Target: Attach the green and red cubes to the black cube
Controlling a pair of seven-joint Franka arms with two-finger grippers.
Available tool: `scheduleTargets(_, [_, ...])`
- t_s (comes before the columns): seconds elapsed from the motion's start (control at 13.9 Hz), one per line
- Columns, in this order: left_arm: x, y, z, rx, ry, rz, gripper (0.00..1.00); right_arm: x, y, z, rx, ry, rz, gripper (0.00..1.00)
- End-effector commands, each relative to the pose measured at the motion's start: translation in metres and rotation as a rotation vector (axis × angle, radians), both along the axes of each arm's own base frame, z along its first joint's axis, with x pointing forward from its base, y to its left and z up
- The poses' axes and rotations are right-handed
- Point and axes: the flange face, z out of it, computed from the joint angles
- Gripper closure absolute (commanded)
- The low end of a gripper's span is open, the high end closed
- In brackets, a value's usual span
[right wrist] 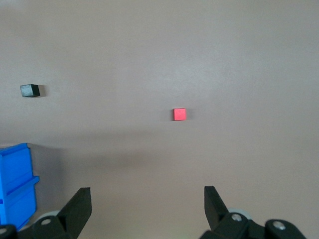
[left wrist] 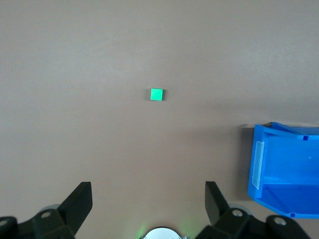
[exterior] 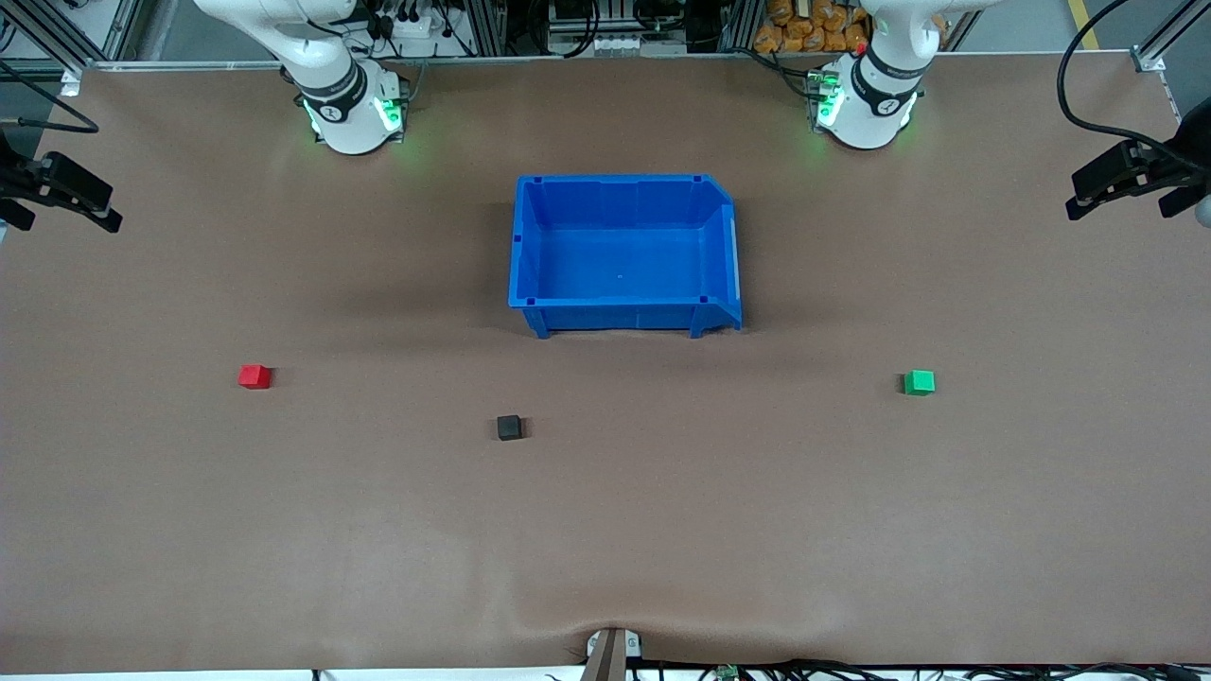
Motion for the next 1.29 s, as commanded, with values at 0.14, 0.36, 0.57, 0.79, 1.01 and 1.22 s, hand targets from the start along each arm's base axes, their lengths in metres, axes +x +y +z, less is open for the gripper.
scheduleTargets(0.14, [-0.001,0.001,0.007,-0.001,-0.003,-0.006,0.0,0.001,-0.004,0.003,0.009,-0.001,-0.004,0.0])
scheduleTargets(0.36, [-0.001,0.002,0.008,0.002,-0.005,-0.004,0.0,0.0,-0.003,0.003,0.009,0.0,-0.002,0.0])
scheduleTargets(0.57, [0.0,0.005,0.007,0.014,-0.005,-0.002,0.0,0.0,-0.004,0.003,0.009,0.0,-0.004,0.0])
scheduleTargets(0.79, [-0.001,0.003,0.001,0.013,0.021,-0.003,0.0,0.001,-0.004,0.002,0.009,0.002,-0.004,0.0])
scheduleTargets(1.01, [-0.005,0.003,-0.002,0.014,0.052,-0.006,0.0,0.0,-0.004,0.003,0.009,0.0,-0.004,0.0])
scheduleTargets(1.22, [-0.005,0.002,-0.006,0.013,0.061,-0.008,0.0,0.0,-0.004,0.003,0.009,0.002,-0.004,0.0])
